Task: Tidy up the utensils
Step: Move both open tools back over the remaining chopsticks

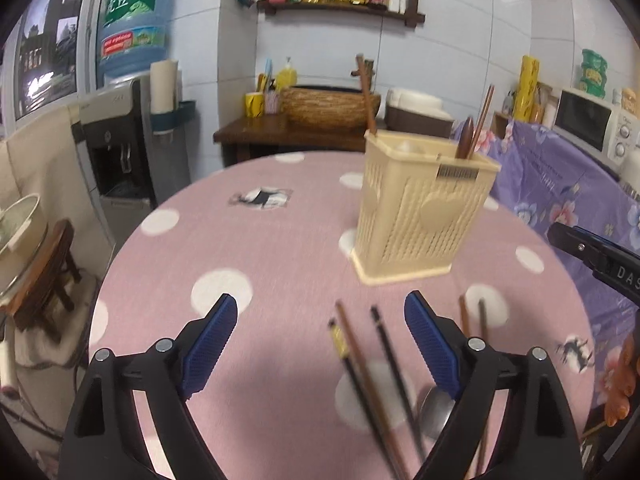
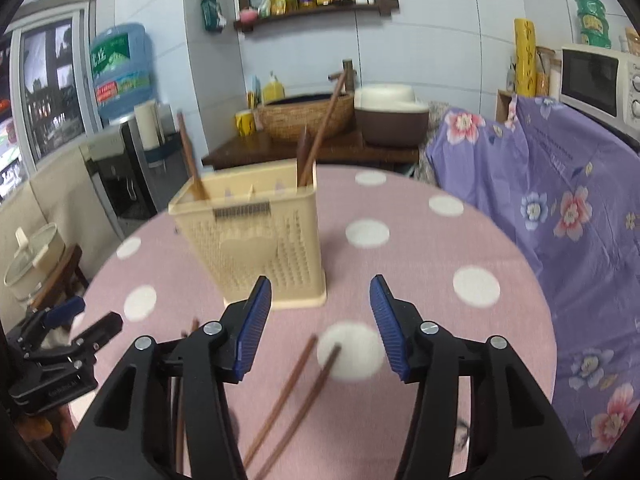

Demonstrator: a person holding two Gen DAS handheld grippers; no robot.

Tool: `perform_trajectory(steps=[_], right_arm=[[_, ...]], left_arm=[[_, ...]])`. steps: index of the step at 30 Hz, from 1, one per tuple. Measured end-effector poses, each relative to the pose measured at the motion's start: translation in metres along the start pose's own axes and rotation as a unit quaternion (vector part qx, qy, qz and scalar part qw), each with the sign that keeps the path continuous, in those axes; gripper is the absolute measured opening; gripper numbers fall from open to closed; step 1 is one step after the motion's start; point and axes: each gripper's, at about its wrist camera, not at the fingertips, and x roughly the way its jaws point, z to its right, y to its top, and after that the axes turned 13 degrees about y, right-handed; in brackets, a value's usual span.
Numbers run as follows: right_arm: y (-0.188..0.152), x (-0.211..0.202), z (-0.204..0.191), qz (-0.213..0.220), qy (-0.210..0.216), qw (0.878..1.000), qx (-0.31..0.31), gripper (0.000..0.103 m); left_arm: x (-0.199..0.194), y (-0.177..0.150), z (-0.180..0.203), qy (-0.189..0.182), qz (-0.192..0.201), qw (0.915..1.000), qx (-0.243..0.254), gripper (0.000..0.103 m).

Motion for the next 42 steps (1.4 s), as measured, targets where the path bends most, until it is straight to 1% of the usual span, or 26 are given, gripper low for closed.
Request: perform_trajectory(steps=[4,8,12,15,17,20,26,32,34,37,40,42], right_arm=[[-0.038,0.003,-0.004,-0.036,-0.012,0.999,0.004,0.06],[-0.071,0.007,-0.007,-0.067,-0.018,0.998,0.008,0.06],[-0.097,0.008,-0.007,-0.086,-0.017,0.996,0.025,0.061],[-0.11,0.009,-0.007,-0.099,-0.022,0.994,0.027,0.061],[-0.116,0.008,-0.007,-0.103,-0.023,0.994,0.032,0.061],[-0.122,0.01,-0.01,-0.114,-0.015,0.993,0.037,0.061],[-0.128,0.019,-0.025,-0.136,-0.012,0.99,0.027,0.061],[-0.131,0.03,-0.036,-0.156,-0.027,0.987,0.013,0.061],[-0.132,0.032,-0.037,-0.163,-0.03,0.986,0.003,0.06],[-0.132,0.028,-0.035,-0.173,-0.032,0.984,-0.009,0.058],[-0.131,0.021,-0.024,-0.188,-0.036,0.981,-0.014,0.055],[-0.132,0.015,-0.011,-0.188,-0.042,0.981,-0.001,0.055]], left_arm=[[0.001,-0.027,-0.008,0.006,-0.027,0.9996,-0.005,0.085],[0.005,-0.05,-0.01,0.01,-0.058,0.9983,0.0,0.085],[-0.001,-0.067,-0.012,0.022,-0.054,0.9983,0.006,0.085],[-0.004,-0.072,-0.016,0.027,-0.053,0.9982,0.006,0.085],[-0.005,-0.075,-0.019,0.032,-0.054,0.998,0.003,0.085],[-0.002,-0.08,-0.02,0.024,-0.066,0.9975,-0.002,0.085],[-0.003,-0.084,-0.013,0.026,-0.067,0.9973,0.011,0.085],[-0.002,-0.085,-0.005,0.024,-0.07,0.997,0.022,0.084],[-0.002,-0.086,-0.004,0.024,-0.071,0.9969,0.024,0.084],[-0.002,-0.086,-0.003,0.024,-0.071,0.9969,0.024,0.084],[-0.002,-0.086,-0.001,0.023,-0.072,0.9967,0.029,0.084],[-0.001,-0.086,0.001,0.021,-0.076,0.9964,0.031,0.084]])
